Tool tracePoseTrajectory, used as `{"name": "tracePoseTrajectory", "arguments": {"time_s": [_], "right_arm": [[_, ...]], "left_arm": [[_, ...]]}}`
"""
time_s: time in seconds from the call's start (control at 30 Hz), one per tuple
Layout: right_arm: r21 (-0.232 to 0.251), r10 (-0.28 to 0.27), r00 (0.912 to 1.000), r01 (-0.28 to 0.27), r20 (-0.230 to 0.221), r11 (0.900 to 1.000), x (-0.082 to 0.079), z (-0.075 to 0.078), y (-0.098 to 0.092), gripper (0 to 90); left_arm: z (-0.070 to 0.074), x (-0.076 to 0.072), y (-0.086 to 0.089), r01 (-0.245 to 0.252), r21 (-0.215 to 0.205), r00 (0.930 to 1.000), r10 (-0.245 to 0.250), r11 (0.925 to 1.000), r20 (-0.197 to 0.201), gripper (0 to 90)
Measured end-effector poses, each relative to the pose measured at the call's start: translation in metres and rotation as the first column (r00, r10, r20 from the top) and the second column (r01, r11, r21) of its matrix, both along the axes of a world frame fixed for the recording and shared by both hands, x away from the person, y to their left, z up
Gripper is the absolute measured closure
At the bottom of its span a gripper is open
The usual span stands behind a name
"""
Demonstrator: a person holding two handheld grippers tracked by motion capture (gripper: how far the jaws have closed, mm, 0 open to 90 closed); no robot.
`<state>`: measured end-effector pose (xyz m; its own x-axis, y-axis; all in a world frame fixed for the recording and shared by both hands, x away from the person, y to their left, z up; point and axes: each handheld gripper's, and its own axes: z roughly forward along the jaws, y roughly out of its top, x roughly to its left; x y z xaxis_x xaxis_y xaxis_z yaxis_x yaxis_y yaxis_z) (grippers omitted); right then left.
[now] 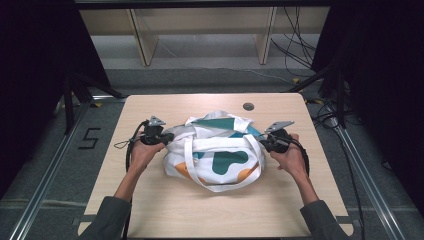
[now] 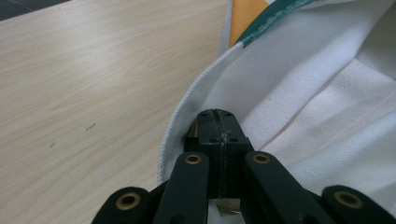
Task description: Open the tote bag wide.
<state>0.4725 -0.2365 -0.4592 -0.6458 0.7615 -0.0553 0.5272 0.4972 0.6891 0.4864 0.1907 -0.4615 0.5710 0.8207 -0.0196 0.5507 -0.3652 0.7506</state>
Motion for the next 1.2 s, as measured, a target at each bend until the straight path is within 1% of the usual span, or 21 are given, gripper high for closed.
{"name": "tracePoseTrajectory", "arguments": {"time_s": [0.03, 0.13, 0.17, 0.2, 0.27, 0.4, 0.43, 0.47, 0.6, 0.63, 0.7, 0.73, 0.87, 0.93, 0.97, 1.0, 1.03, 1.07, 1.13, 1.17, 1.2], "right_arm": [[0.005, 0.006, 0.9999, -0.006, 0.014, 1.0, -0.002, 0.009, -0.001, 90.0], [0.093, 0.019, 0.9972, -0.025, 0.072, 0.995, -0.006, 0.036, -0.003, 90.0], [0.093, 0.019, 0.9972, -0.025, 0.072, 0.995, -0.006, 0.036, -0.003, 90.0], [0.133, 0.031, 0.9935, -0.046, 0.11, 0.99, -0.009, 0.053, 0.001, 90.0], [0.161, 0.063, 0.9882, -0.085, 0.14, 0.983, -0.012, 0.066, 0.01, 90.0], [0.137, 0.144, 0.9753, -0.168, 0.167, 0.976, -0.012, 0.075, 0.035, 90.0], [0.126, 0.186, 0.9695, -0.207, 0.16, 0.97, -0.011, 0.076, 0.053, 90.0], [0.114, 0.207, 0.9689, -0.223, 0.135, 0.968, -0.01, 0.076, 0.061, 90.0], [0.042, 0.24, 0.9667, -0.244, 0.089, 0.969, 0.005, 0.062, 0.086, 89.6], [0.016, 0.237, 0.9704, -0.238, 0.047, 0.971, 0.007, 0.058, 0.088, 89.3], [-0.008, 0.262, 0.9648, -0.262, 0.023, 0.965, 0.01, 0.054, 0.09, 89.4], [0.008, 0.294, 0.9557, -0.294, -0.012, 0.956, 0.007, 0.048, 0.09, 90.0], [-0.001, 0.303, 0.9524, -0.303, -0.036, 0.953, -0.01, 0.046, 0.09, 90.0], [-0.035, 0.369, 0.9279, -0.371, -0.054, 0.928, -0.029, 0.046, 0.092, 90.0], [-0.045, 0.385, 0.9202, -0.389, -0.068, 0.92, -0.036, 0.044, 0.093, 90.0], [-0.045, 0.385, 0.9202, -0.389, -0.068, 0.92, -0.036, 0.044, 0.093, 90.0], [-0.051, 0.424, 0.8993, -0.431, -0.108, 0.901, -0.048, 0.038, 0.096, 90.0], [-0.046, 0.433, 0.8907, -0.443, -0.137, 0.895, -0.054, 0.034, 0.096, 90.0], [-0.036, 0.458, 0.8731, -0.47, -0.167, 0.882, -0.066, 0.025, 0.097, 90.0], [-0.023, 0.488, 0.855, -0.499, -0.175, 0.866, -0.071, 0.02, 0.098, 90.0], [-0.023, 0.488, 0.855, -0.499, -0.175, 0.866, -0.071, 0.02, 0.098, 90.0]], "left_arm": [[0.004, -0.004, 0.0, 0.003, 0.0, 0.9997, -0.003, 1.0, 0.026, 88.1], [0.013, -0.009, -0.001, 0.002, -0.078, 0.9985, 0.002, 0.997, 0.054, 86.0], [0.013, -0.009, -0.001, 0.002, -0.078, 0.9985, 0.002, 0.997, 0.054, 85.9], [0.024, -0.011, -0.006, 0.019, -0.082, 0.9971, -0.013, 0.9965, 0.075, 85.9], [0.029, -0.012, -0.01, 0.033, -0.088, 0.9962, -0.026, 0.9956, 0.083, 85.9], [0.045, -0.012, -0.039, 0.115, -0.088, 0.9898, -0.106, 0.9895, 0.095, 85.7], [0.05, -0.01, -0.055, 0.154, -0.072, 0.9849, -0.148, 0.9854, 0.09, 85.3], [0.05, -0.01, -0.055, 0.154, -0.072, 0.9849, -0.148, 0.9854, 0.09, 85.2], [0.054, -0.006, -0.08, 0.215, -0.061, 0.9746, -0.211, 0.9746, 0.077, 85.3], [0.052, -0.002, -0.088, 0.242, -0.094, 0.9702, -0.239, 0.9657, 0.037, 85.1], [0.051, 0.0, -0.091, 0.252, -0.086, 0.9677, -0.251, 0.9638, 0.026, 85.1], [0.048, 0.005, -0.095, 0.261, -0.042, 0.9655, -0.26, 0.9645, 0.011, 85.1], [0.038, 0.013, -0.103, 0.244, -0.007, 0.9695, -0.244, 0.9698, -0.021, 86.1], [0.031, 0.022, -0.107, 0.232, 0.049, 0.9725, -0.23, 0.9715, -0.035, 87.3], [0.03, 0.026, -0.106, 0.221, 0.059, 0.9749, -0.22, 0.9734, -0.038, 88.6], [0.03, 0.026, -0.106, 0.221, 0.059, 0.9749, -0.22, 0.9734, -0.038, 89.1], [0.028, 0.032, -0.105, 0.212, 0.072, 0.9769, -0.209, 0.9747, -0.042, 89.2], [0.025, 0.041, -0.101, 0.176, 0.065, 0.9829, -0.172, 0.9821, -0.066, 89.2], [0.02, 0.049, -0.1, 0.155, 0.097, 0.9863, -0.149, 0.9831, -0.071, 89.3], [0.02, 0.049, -0.1, 0.155, 0.097, 0.9863, -0.149, 0.9831, -0.071, 89.4], [0.017, 0.052, -0.1, 0.143, 0.122, 0.9882, -0.134, 0.9822, -0.074, 89.4]]}}
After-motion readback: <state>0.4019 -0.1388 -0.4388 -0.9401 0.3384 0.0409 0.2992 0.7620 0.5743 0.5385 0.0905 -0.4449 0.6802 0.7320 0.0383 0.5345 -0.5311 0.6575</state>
